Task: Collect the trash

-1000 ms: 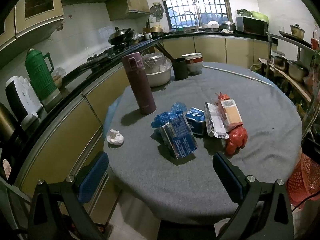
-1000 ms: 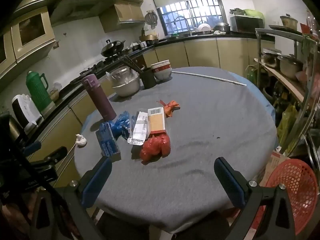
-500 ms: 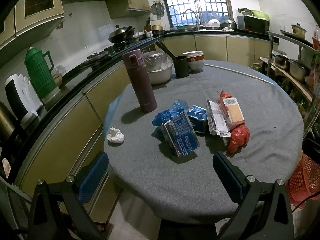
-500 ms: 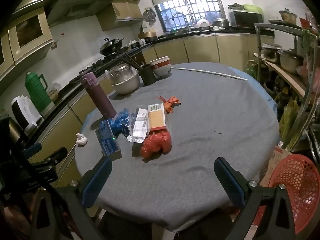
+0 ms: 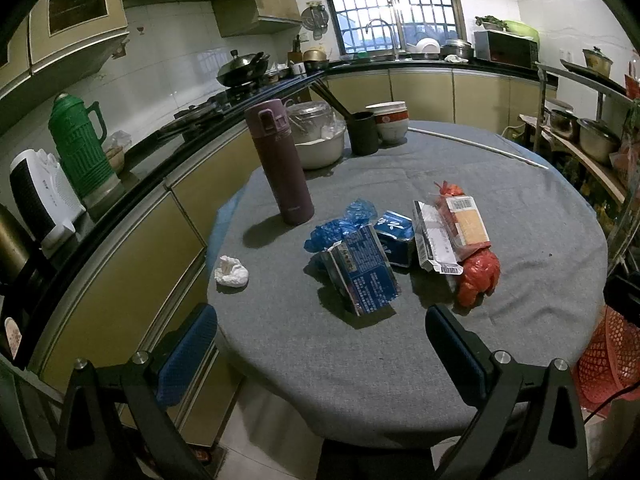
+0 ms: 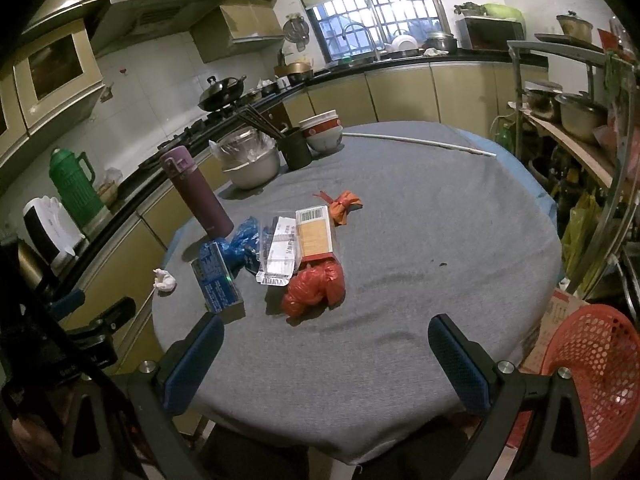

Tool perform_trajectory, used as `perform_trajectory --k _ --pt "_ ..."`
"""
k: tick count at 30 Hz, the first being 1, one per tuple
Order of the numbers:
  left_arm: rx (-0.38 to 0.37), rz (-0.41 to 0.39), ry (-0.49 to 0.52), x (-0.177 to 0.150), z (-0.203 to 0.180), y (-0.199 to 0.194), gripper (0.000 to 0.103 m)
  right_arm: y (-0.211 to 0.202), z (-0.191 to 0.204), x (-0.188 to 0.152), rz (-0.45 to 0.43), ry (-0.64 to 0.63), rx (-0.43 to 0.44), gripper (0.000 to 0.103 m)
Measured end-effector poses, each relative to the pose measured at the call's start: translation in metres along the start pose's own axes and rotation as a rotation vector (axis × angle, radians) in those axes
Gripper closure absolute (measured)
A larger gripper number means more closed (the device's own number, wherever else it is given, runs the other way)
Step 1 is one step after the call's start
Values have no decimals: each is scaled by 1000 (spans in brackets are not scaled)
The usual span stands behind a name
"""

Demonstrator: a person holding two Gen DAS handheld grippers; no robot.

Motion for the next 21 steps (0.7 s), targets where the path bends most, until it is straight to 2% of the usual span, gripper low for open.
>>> perform_trajectory --k 21 --pt "-4 8 5 -3 -4 1 0 3 -7 -2 11 37 -4 0"
Point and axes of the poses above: each gripper's, at about its wrist camera, not at the fingertips, and y roughly the way its jaws point, z to its left, x to its top, the point moved 2 cm from there along y, roughly the way its jaws point, and after that the axes turned 14 degrees about -z, right-handed, at the moved point
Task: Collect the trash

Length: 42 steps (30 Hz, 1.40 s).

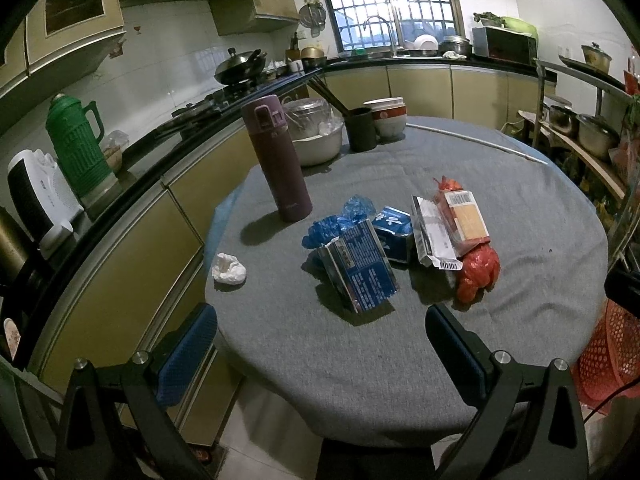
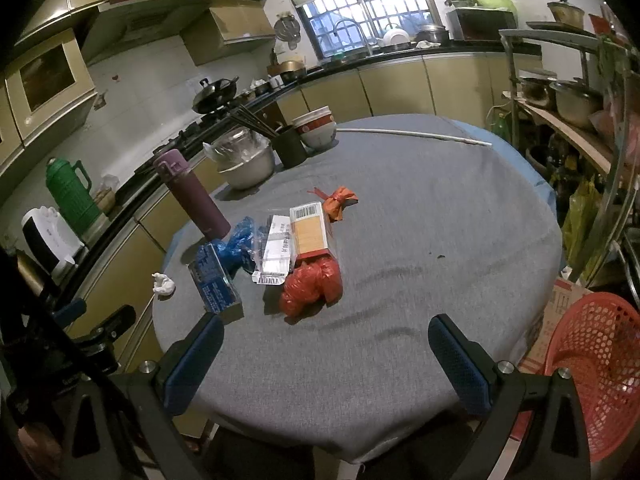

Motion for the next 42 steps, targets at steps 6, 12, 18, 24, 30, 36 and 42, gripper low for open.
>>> perform_trajectory --k 6,12,18,24,30,36,42 --pt "0 1 0 0 0 0 0 1 0 -1 1 6 -2 0" --pt "0 1 0 0 -1 0 0 1 0 -1 3 6 -1 0" --pt "-1 2 -4 -2 1 0 0 1 -1 -2 3 8 -2 0" --pt "-24 35 -33 -5 13 12 0 15 -3 -4 33 32 8 0" --pt "40 78 -163 -6 86 51 0 57 -14 -8 95 109 36 0" --pt "98 144 -265 -15 164 109 0 111 -14 -15 164 146 64 13" --pt "34 216 -404 -22 206 163 0 162 -13 -21 227 232 82 22"
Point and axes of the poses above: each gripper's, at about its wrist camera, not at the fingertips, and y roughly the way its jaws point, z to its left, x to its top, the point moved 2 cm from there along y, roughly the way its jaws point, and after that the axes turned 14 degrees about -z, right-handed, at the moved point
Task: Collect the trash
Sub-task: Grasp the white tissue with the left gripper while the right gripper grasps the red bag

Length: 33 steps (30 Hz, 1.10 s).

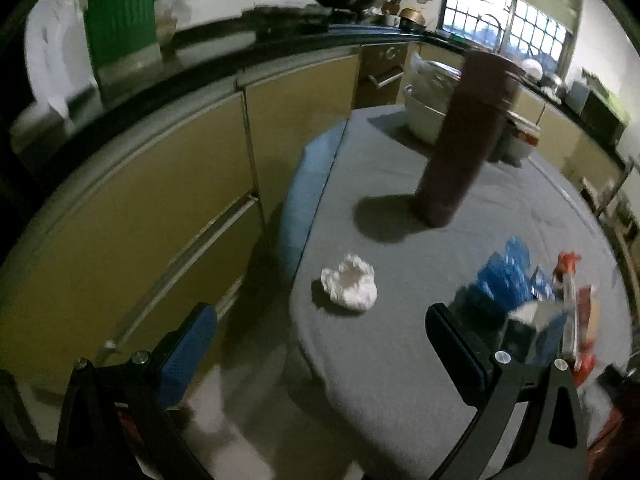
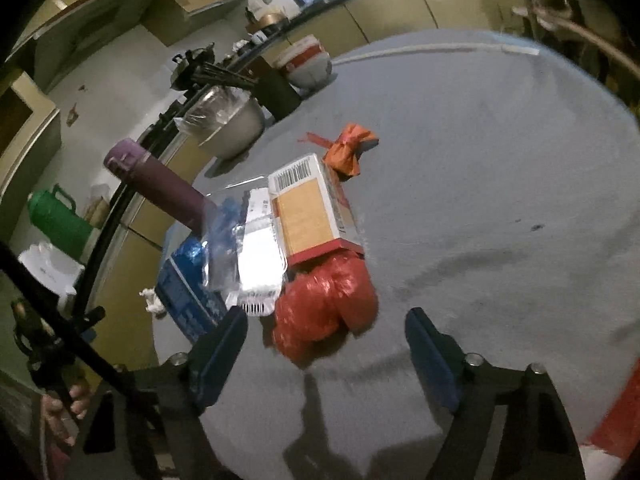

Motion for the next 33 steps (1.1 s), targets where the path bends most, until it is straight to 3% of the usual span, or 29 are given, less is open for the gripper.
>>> perform_trajectory --k 7,11,13,15,16,17,20,26,33 --pt "-81 111 -126 4 8 60 0 33 -5 -1 41 69 -19 22" --pt "-104 179 -138 -6 0 88 14 43 -1 0 30 58 -27 23" --pt "-108 209 -129 -11 -6 98 22 47 -1 0 44 63 -15 37" --pt "-116 248 -119 -18 -12 110 39 46 0 -1 38 55 -9 40" --pt "-101 217 -99 -17 -14 107 40 46 0 -1 36 56 -4 41" --pt "-107 209 -75 -17 -18 108 50 45 0 -1 36 57 3 42" --pt "-98 207 -33 -16 -28 106 62 39 1 -4 30 56 26 44" --pt "-149 198 -13 -17 -47 87 64 4 1 -7 0 16 61 45" --pt "-245 138 28 -26 -82 38 64 -44 -12 -1 -68 9 66 45"
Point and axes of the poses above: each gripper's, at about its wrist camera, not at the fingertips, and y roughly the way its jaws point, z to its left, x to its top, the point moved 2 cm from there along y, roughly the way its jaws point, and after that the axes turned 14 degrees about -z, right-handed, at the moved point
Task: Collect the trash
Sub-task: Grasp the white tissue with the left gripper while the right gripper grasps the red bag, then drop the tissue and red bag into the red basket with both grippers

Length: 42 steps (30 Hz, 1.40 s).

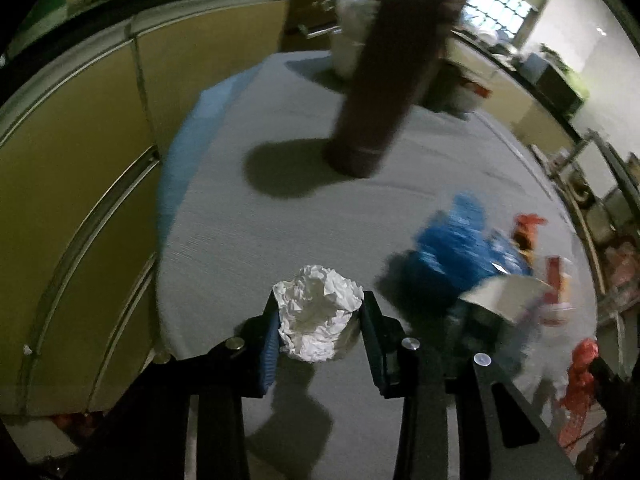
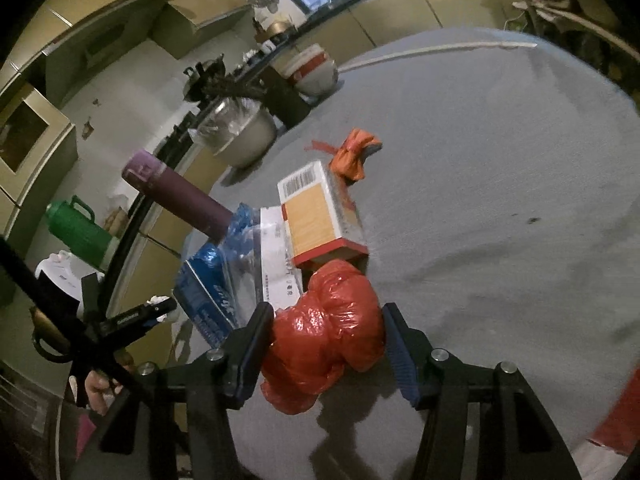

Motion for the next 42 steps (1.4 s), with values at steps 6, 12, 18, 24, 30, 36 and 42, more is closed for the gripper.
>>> perform_trajectory --k 6,12,18,24,30,36,42 --pt "-104 -40 93 -13 -48 -27 64 -47 -15 6 -81 -17 -5 45" --pt "-208 -52 180 -32 -105 -64 64 -82 -43 5 -145 9 -32 45" --pt "-336 -26 309 -63 -176 -89 64 -123 -85 17 -228 65 -113 45" --pt "-519 49 511 -109 -290 -99 64 -187 -144 20 -323 136 -237 45" --pt "-696 116 673 -151 -403 -101 64 -257 -205 12 -416 228 -356 45" --pt "-841 187 787 -200 -494 -107 62 -314 -249 1 -500 322 -418 43" --pt "-878 281 824 -239 -538 -97 35 -330 -274 -10 -506 420 -407 34"
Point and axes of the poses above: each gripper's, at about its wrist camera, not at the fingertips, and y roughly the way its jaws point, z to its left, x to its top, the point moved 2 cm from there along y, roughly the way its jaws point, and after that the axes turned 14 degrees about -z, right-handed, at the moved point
